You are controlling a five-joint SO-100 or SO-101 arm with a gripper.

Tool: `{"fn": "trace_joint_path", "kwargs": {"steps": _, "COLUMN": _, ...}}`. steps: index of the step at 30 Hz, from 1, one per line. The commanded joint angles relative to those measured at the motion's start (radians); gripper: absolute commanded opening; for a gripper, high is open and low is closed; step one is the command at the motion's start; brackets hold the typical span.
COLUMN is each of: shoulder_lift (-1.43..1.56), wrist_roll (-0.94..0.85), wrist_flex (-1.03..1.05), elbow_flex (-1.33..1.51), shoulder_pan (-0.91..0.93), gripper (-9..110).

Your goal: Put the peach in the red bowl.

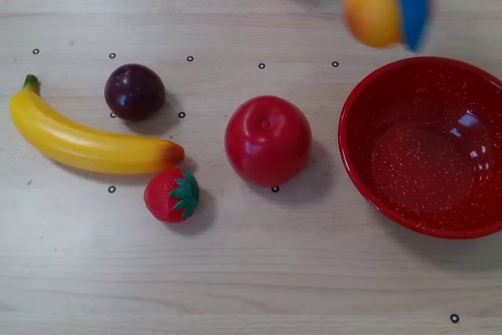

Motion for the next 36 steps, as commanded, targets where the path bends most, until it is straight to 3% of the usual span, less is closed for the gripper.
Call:
{"fn": "trace_joint_path", "kwargs": {"steps": 1, "shoulder_lift": -0.063, "wrist_roll": -0.048, "wrist_flex": -0.035, "elbow_flex": -0.198, "shoulder_pan": 0.055, "gripper": 0}}
{"fn": "trace_joint_path", "kwargs": {"steps": 14, "shoulder_lift": -0.555, "wrist_roll": 0.035, "wrist_flex": -0.137, "elbow_flex": -0.586, "shoulder_pan": 0.052, "gripper": 2}}
{"fn": "trace_joint_path", "kwargs": {"steps": 24, "shoulder_lift": -0.678, "wrist_roll": 0.071, "wrist_flex": -0.083, "elbow_flex": -0.634, "shoulder_pan": 0.012, "gripper": 51}}
{"fn": "trace_joint_path", "kwargs": {"steps": 30, "shoulder_lift": -0.692, "wrist_roll": 0.069, "wrist_flex": -0.055, "elbow_flex": -0.635, "shoulder_pan": 0.015, "gripper": 52}}
{"fn": "trace_joint_path", "kwargs": {"steps": 36, "shoulder_lift": -0.606, "wrist_roll": 0.04, "wrist_flex": -0.106, "elbow_flex": -0.638, "shoulder_pan": -0.012, "gripper": 41}}
